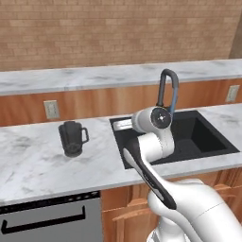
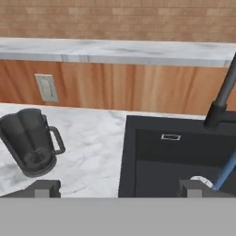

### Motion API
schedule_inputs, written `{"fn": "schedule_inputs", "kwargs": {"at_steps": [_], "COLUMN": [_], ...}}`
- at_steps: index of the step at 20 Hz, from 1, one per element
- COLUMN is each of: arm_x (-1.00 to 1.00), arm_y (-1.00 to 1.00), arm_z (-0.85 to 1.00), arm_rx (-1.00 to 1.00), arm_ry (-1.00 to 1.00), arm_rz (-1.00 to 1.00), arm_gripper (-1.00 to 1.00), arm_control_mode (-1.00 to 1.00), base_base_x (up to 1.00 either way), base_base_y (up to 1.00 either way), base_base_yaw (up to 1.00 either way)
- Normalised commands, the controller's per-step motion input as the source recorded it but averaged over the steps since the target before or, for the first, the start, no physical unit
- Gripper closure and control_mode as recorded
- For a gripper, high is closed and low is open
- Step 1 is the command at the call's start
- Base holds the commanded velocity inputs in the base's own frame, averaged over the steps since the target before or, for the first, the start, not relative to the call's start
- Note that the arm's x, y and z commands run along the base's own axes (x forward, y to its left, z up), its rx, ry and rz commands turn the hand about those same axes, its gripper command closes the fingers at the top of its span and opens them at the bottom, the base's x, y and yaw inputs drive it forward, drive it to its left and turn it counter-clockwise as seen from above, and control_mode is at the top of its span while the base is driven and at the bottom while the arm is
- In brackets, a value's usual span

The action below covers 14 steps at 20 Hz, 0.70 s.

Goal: Turn on the sink faucet and place the jug under the water for a few seconds to fill it up.

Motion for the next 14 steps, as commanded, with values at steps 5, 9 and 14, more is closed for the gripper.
{"fn": "schedule_inputs", "kwargs": {"at_steps": [5, 9, 14], "arm_x": [0.00, 0.00, 0.10], "arm_y": [0.00, 0.00, 0.00], "arm_z": [0.00, 0.00, 0.08], "arm_rx": [0.00, 0.00, 0.00], "arm_ry": [0.00, 0.00, -0.01], "arm_rz": [0.00, 0.00, 0.00], "arm_gripper": [-1.00, -1.00, -1.00], "arm_control_mode": [1.00, 1.00, -1.00], "base_base_x": [0.00, 0.00, 0.00], "base_base_y": [0.38, 0.41, 0.11], "base_base_yaw": [0.00, 0.00, 0.00]}}
